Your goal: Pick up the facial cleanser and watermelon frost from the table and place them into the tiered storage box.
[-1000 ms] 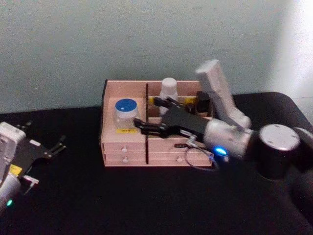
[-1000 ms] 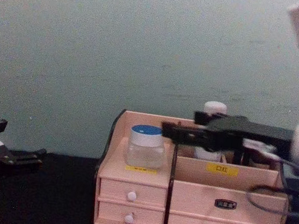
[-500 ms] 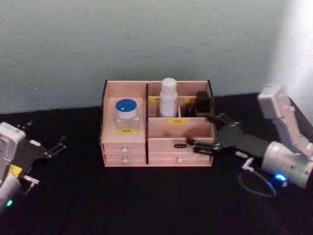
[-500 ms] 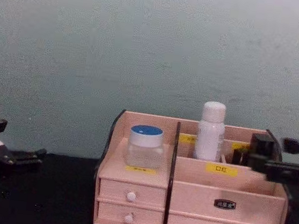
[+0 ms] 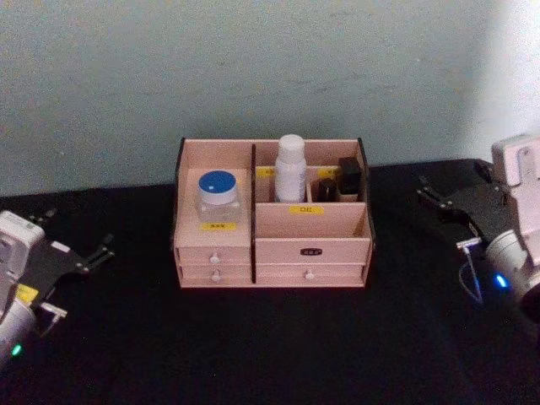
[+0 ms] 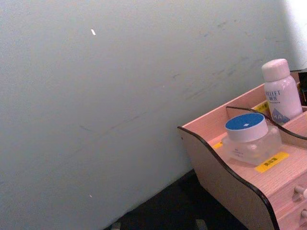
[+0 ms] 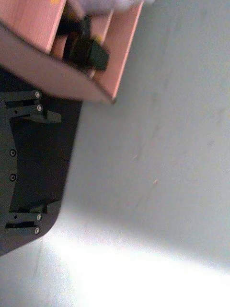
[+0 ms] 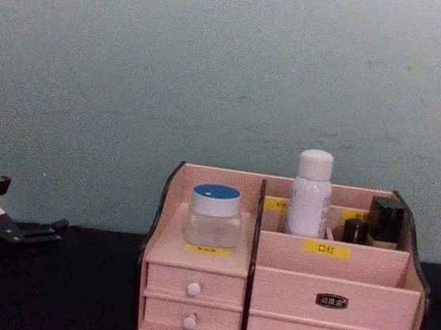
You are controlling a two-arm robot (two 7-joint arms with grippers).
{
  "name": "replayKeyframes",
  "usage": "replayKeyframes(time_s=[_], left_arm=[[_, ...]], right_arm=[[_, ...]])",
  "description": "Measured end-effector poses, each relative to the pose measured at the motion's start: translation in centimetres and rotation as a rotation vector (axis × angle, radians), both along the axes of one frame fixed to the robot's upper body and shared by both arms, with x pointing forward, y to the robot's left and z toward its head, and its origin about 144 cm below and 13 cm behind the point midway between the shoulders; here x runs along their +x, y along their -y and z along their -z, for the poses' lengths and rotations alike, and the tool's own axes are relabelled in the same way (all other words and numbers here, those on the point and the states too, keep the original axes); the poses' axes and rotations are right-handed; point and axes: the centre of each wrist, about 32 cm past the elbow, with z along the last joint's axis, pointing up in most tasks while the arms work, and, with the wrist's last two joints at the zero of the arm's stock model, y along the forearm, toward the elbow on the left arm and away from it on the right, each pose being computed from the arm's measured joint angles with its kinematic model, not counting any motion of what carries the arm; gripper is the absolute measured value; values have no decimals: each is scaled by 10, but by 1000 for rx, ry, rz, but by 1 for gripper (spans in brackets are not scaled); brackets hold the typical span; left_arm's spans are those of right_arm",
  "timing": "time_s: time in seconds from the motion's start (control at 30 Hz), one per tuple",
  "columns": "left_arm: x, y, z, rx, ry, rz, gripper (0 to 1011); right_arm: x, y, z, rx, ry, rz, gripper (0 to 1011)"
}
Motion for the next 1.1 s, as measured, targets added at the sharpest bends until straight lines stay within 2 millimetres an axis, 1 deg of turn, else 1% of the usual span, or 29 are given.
replayKeyframes(time_s=[0.1, 0.2, 0.23, 0.4, 0.53, 1.1], left_arm=[[0, 0, 0, 0, 0, 0, 1001], [0, 0, 0, 0, 0, 0, 1001], [0, 0, 0, 0, 0, 0, 1001], [0, 0, 0, 0, 0, 0, 1001], [0, 0, 0, 0, 0, 0, 1001], [0, 0, 0, 0, 0, 0, 1001]], right_arm=[[5, -9, 11, -27, -10, 47, 1003], [10, -19, 27, -72, -21, 83, 1003], [12, -25, 35, -97, -23, 95, 1002], [18, -34, 54, -133, -42, 116, 1003], [19, -35, 57, -139, -43, 125, 1002], [19, -34, 55, -137, -41, 119, 1003]])
